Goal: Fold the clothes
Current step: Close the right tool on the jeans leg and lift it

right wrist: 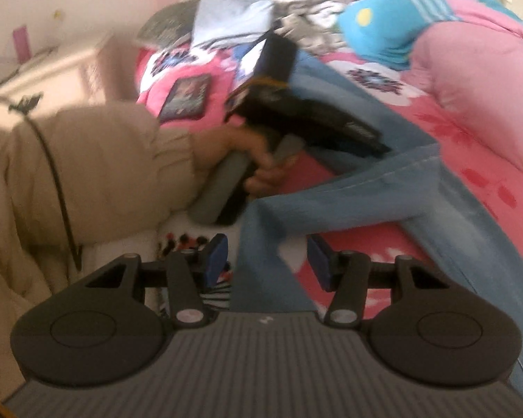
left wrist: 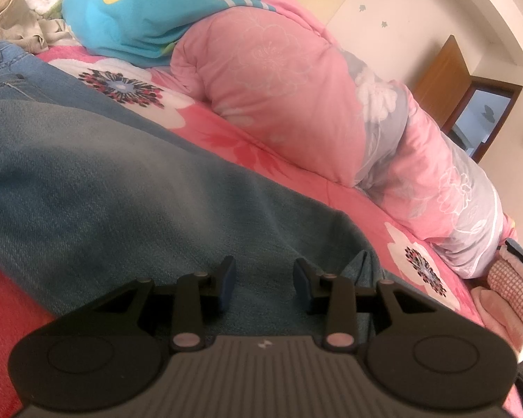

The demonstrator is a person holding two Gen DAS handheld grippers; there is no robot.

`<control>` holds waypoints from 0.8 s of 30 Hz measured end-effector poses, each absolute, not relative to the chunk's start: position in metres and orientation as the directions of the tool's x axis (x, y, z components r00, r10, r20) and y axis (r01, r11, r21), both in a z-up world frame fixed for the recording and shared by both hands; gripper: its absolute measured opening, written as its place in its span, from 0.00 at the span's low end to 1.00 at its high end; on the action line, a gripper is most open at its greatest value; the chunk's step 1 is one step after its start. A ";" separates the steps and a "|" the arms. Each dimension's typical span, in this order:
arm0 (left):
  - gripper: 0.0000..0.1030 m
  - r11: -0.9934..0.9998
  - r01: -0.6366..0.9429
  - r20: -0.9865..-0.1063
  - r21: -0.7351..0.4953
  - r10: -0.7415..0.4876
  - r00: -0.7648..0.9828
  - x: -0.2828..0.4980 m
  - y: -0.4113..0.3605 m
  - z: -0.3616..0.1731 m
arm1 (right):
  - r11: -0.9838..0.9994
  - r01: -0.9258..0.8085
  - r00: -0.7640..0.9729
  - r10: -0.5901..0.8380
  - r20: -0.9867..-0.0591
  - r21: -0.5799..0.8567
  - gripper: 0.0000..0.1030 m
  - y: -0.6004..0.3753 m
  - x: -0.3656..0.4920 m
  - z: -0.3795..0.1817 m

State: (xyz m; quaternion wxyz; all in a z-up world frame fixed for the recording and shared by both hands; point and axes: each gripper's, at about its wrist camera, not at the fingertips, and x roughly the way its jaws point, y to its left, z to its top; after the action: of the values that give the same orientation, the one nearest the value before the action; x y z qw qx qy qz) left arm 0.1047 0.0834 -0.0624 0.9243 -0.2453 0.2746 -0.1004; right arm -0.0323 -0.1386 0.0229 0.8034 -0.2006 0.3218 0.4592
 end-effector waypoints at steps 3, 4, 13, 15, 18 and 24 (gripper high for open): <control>0.37 0.859 0.050 -0.458 -0.509 -0.320 0.829 0.105 0.083 -0.062 | 0.487 -0.870 0.381 0.574 -0.725 -0.072 0.48 -0.131 -0.039 0.011; 0.37 0.859 0.050 -0.459 -0.509 -0.320 0.829 0.105 0.083 -0.062 | 0.484 -0.871 0.386 0.561 -0.732 -0.089 0.48 -0.131 -0.040 0.009; 0.37 0.860 0.050 -0.459 -0.508 -0.319 0.829 0.105 0.083 -0.062 | 0.505 -0.852 0.431 0.526 -0.733 -0.138 0.32 -0.129 -0.039 -0.004; 0.37 0.860 0.050 -0.459 -0.508 -0.319 0.829 0.105 0.082 -0.062 | 0.507 -0.850 0.437 0.527 -0.729 -0.143 0.28 -0.130 -0.041 -0.004; 0.37 0.860 0.050 -0.459 -0.508 -0.319 0.829 0.105 0.082 -0.062 | 0.511 -0.848 0.439 0.533 -0.723 -0.138 0.23 -0.132 -0.043 -0.003; 0.37 0.860 0.050 -0.459 -0.508 -0.319 0.829 0.105 0.082 -0.063 | 0.498 -0.853 0.446 0.536 -0.717 -0.158 0.20 -0.128 -0.049 0.000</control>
State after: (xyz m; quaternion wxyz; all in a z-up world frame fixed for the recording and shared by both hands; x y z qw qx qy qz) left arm 0.1045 0.0822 -0.0628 0.9245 -0.2449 0.2747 -0.0998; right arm -0.0493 -0.1280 0.0000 0.8097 -0.2595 0.3053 0.4288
